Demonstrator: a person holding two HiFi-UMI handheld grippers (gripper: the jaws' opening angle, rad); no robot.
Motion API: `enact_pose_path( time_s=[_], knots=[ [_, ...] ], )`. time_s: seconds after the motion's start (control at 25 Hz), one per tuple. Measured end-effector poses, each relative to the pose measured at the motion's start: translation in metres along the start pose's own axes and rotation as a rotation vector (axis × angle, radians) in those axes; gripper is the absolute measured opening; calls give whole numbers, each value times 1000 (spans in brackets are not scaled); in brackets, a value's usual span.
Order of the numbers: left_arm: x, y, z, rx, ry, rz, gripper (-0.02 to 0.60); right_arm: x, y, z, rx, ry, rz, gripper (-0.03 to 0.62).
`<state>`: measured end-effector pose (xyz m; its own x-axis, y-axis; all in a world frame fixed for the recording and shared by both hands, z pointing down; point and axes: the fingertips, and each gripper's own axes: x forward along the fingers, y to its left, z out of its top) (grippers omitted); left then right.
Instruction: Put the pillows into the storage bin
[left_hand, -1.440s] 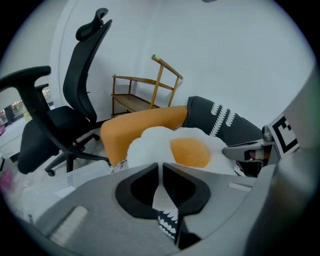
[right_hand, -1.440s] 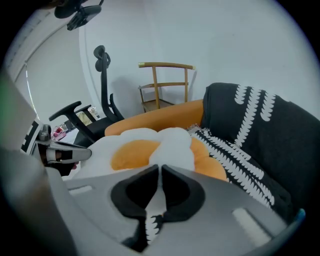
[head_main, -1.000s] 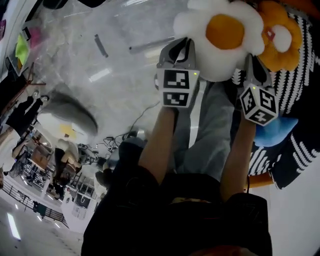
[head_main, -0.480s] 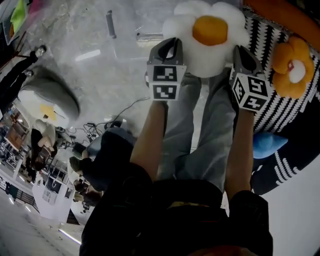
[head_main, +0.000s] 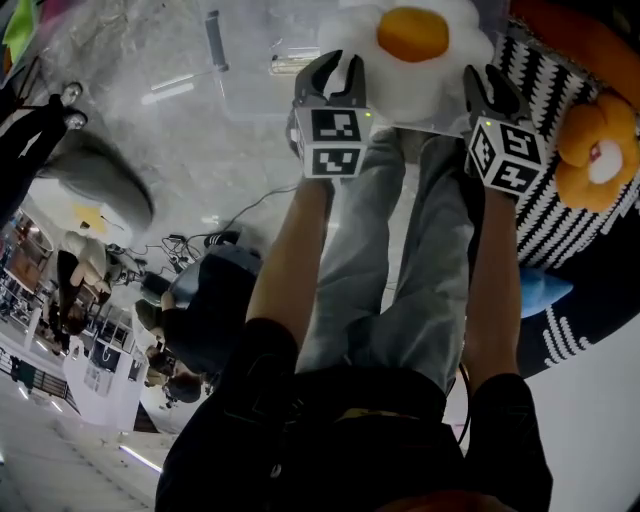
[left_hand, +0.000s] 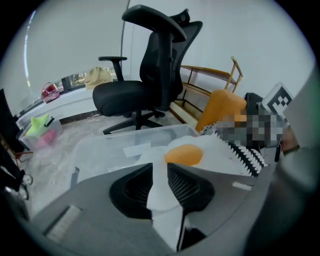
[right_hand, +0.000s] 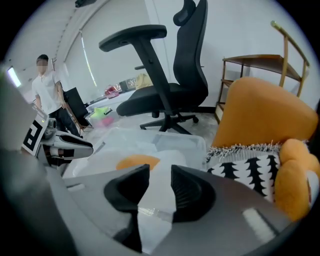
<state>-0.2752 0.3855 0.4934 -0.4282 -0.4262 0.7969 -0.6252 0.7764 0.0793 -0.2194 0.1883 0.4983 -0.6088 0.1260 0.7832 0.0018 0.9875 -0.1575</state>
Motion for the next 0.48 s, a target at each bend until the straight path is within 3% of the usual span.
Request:
enact_pose_path(
  time_s=[0.04,0.24,0.4,0.48],
  knots=[
    [2,-2,-6,10,19,3,114,0,-3,-6,6,13,-7,140],
    [1,-18,-20,-15,46,-38,98,-15,-6,-33,55,46,-18,134],
    [-1,-46,-11,-12,33,-80,17,-39,-10,-48,142,40,4,12],
    [-2,-62,-1,-7,28,-103,11,-54,-14,-49,179,22,27,3]
  ],
)
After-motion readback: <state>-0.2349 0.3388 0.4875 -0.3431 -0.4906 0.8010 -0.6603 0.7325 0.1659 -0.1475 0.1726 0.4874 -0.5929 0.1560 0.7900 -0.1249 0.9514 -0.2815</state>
